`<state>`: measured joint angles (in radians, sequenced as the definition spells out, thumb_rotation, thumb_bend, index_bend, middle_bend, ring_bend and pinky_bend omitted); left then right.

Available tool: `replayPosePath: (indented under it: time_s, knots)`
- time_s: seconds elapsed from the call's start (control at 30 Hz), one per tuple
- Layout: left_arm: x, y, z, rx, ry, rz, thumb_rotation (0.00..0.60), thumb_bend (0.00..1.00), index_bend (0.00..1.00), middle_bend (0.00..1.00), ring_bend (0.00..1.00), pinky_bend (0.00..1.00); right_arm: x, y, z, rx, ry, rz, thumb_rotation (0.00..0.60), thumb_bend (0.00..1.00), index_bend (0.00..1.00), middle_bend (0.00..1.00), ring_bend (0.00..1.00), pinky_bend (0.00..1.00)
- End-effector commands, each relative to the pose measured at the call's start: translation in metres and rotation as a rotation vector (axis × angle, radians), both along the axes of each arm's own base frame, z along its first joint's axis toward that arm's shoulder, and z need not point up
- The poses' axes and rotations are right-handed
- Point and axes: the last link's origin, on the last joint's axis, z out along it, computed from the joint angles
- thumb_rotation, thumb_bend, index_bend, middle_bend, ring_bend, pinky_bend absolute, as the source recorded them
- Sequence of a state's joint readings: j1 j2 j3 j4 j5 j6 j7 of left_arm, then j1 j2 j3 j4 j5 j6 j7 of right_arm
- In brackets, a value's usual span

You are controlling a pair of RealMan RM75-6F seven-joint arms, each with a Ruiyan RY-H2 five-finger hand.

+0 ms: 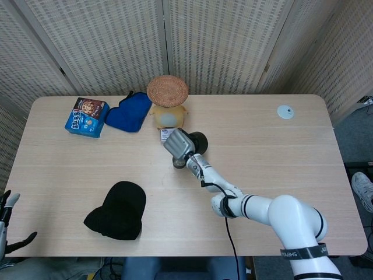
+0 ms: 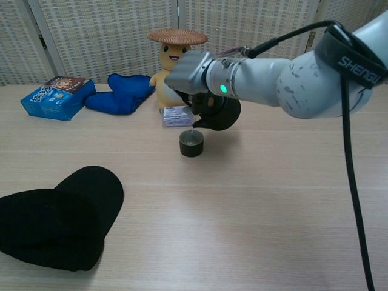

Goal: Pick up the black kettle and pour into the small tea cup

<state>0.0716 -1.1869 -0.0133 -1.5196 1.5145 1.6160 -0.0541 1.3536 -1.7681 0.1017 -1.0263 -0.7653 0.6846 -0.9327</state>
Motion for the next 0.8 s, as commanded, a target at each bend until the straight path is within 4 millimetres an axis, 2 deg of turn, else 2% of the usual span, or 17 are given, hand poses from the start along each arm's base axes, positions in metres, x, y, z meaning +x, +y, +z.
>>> replayPosePath:
  time_s: [0.03, 0.8]
  knots:
    - [-0.0003, 0.0002, 0.0003, 0.001, 0.0, 0.0, 0.594, 0.09, 0.09, 0.0, 0.04, 0.0, 0.0005, 0.0001, 0.0001, -0.002, 0.004, 0.002, 0.451, 0.51, 1.0, 1.0, 0.93, 0.62]
    - [-0.0006, -0.0012, -0.0004, -0.001, 0.0, -0.002, 0.597, 0.09, 0.09, 0.0, 0.05, 0.0, 0.0017, 0.0048, -0.0042, -0.002, 0.024, 0.01, 0.452, 0.51, 1.0, 1.0, 0.93, 0.62]
